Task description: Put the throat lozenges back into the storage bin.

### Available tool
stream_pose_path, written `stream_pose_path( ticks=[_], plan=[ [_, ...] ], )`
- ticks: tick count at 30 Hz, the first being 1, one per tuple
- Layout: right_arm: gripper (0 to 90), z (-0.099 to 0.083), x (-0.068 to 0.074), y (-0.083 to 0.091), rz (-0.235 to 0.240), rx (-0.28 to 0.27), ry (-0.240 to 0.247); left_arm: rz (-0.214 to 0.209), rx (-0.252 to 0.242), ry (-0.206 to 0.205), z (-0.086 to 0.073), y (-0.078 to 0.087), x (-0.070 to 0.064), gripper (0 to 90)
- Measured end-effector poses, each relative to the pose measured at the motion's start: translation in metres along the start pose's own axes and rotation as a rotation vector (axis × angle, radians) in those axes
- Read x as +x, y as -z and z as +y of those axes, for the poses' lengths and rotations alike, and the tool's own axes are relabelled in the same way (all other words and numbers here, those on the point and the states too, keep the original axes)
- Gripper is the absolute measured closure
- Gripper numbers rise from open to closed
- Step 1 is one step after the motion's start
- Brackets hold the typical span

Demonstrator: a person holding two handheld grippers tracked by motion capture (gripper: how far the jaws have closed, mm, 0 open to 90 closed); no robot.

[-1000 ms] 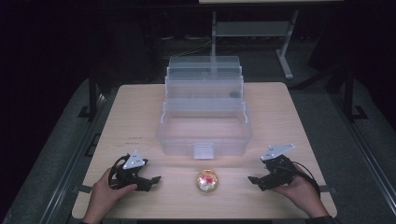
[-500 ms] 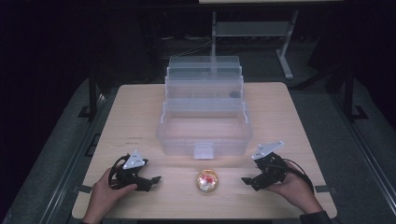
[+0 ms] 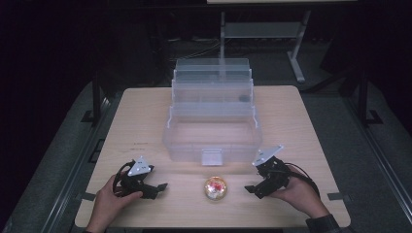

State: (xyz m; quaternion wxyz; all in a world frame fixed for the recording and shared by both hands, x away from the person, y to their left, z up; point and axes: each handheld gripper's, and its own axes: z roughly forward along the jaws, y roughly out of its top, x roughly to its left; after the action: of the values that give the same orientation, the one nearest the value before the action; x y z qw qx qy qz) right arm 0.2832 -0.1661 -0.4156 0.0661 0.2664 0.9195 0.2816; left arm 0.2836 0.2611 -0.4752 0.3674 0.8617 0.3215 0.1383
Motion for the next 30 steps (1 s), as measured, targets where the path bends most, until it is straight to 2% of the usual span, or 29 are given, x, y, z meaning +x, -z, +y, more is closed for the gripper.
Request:
stream_pose_path(
  ticks=[5,6,30],
  plan=[
    [14.5,0.006,0.003,-0.002,0.004,0.007,0.019,0.0,0.0,0.0,0.0,0.0,0.0,12.2],
    [14.5,0.009,0.004,-0.003,0.009,0.008,0.035,0.0,0.0,0.0,0.0,0.0,0.0,12.2],
    [14.4,0.037,0.02,-0.018,0.056,0.038,0.114,-0.001,0.002,0.001,0.0,0.0,0.0,12.2]
  ],
)
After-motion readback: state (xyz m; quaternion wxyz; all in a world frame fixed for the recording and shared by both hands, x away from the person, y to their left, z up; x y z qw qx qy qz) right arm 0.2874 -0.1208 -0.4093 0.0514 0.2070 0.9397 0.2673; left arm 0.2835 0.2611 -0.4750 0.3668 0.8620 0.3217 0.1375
